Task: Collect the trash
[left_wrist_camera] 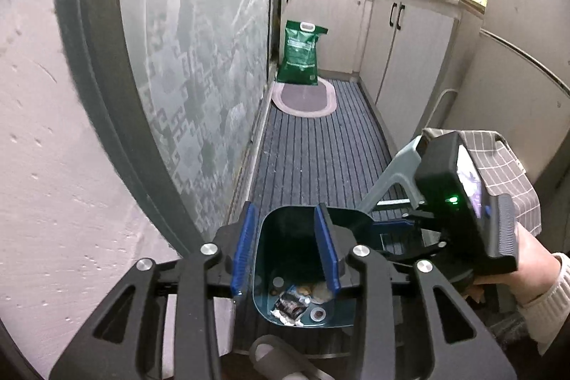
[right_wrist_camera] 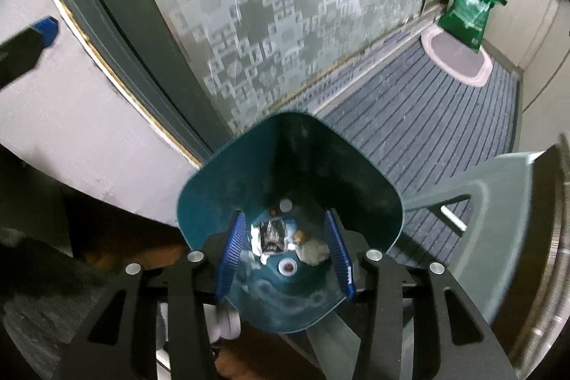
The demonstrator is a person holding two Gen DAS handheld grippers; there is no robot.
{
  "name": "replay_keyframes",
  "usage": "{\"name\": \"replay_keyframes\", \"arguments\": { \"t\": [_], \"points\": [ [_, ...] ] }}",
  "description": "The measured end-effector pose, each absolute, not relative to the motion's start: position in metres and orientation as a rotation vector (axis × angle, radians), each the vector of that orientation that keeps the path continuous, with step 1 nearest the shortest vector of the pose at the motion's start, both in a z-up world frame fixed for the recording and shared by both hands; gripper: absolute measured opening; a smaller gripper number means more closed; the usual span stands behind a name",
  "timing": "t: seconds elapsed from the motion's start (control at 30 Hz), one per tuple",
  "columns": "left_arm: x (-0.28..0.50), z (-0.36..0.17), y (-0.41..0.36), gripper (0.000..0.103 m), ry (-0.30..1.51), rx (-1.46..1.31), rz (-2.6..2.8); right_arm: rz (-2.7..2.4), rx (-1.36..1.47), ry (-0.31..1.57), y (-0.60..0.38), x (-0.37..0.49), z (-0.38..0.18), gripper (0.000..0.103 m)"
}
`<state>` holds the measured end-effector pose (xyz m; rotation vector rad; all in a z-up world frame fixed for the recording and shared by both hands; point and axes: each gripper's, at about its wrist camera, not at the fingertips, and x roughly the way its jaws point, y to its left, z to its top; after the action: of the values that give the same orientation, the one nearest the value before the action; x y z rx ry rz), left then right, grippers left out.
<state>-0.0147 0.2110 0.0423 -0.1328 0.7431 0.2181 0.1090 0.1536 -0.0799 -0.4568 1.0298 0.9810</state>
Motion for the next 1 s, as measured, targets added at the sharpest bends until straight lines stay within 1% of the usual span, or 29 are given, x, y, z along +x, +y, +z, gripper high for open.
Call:
{"name": "replay_keyframes", "arguments": {
  "t": [0.07,0.1,0.17,0.23,0.3,0.33,0.4,0.43,0.5,0.57,0.63,0.67,0.7,0.87,0.9,1.0],
  "points": [
    [-0.018,0.047,0.208,0.045,0.726,-0.128,0.219,0.975,-0.447,0.999,0.149,0.104,-0.069,0.047],
    [-0.019,0.05,0.206,0.046,0.717,-0.12,0.219,0.973,-0.439,0.989,0.147,0.103,-0.065,0.047],
    [-0.022,0.054,0.203,0.058,0.701,-0.122,0.21,0.968,-0.43,0.969,0.142,0.098,-0.055,0.047],
    [-0.025,0.058,0.2,0.059,0.683,-0.124,0.21,0.962,-0.423,0.948,0.135,0.093,-0.045,0.047],
    [-0.028,0.061,0.197,0.064,0.667,-0.129,0.206,0.95,-0.4,0.925,0.124,0.089,-0.033,0.048],
    [-0.03,0.062,0.195,0.065,0.659,-0.133,0.206,0.943,-0.395,0.912,0.119,0.086,-0.028,0.05],
    [-0.033,0.063,0.192,0.069,0.647,-0.135,0.21,0.929,-0.384,0.882,0.107,0.083,-0.017,0.061],
    [-0.036,0.064,0.189,0.073,0.635,-0.13,0.218,0.925,-0.364,0.869,0.099,0.081,-0.01,0.063],
    [-0.041,0.065,0.182,0.077,0.615,-0.119,0.211,0.917,-0.333,0.843,0.083,0.08,0.001,0.074],
    [-0.045,0.066,0.174,0.082,0.593,-0.125,0.2,0.865,-0.331,0.782,0.063,0.075,0.015,0.08],
    [-0.048,0.066,0.168,0.086,0.575,-0.131,0.193,0.85,-0.299,0.763,0.046,0.074,0.025,0.083],
    [-0.049,0.066,0.167,0.09,0.569,-0.132,0.192,0.842,-0.283,0.754,0.038,0.073,0.029,0.087],
    [-0.049,0.066,0.165,0.091,0.562,-0.136,0.194,0.834,-0.27,0.739,0.028,0.071,0.034,0.09],
    [-0.053,0.062,0.15,0.098,0.544,-0.144,0.188,0.805,-0.26,0.707,0.001,0.061,0.043,0.097],
    [-0.054,0.062,0.147,0.099,0.54,-0.134,0.2,0.796,-0.258,0.7,-0.003,0.059,0.044,0.098],
    [-0.058,0.059,0.141,0.1,0.529,-0.143,0.216,0.762,-0.268,0.682,-0.019,0.05,0.044,0.099]
  ]
}}
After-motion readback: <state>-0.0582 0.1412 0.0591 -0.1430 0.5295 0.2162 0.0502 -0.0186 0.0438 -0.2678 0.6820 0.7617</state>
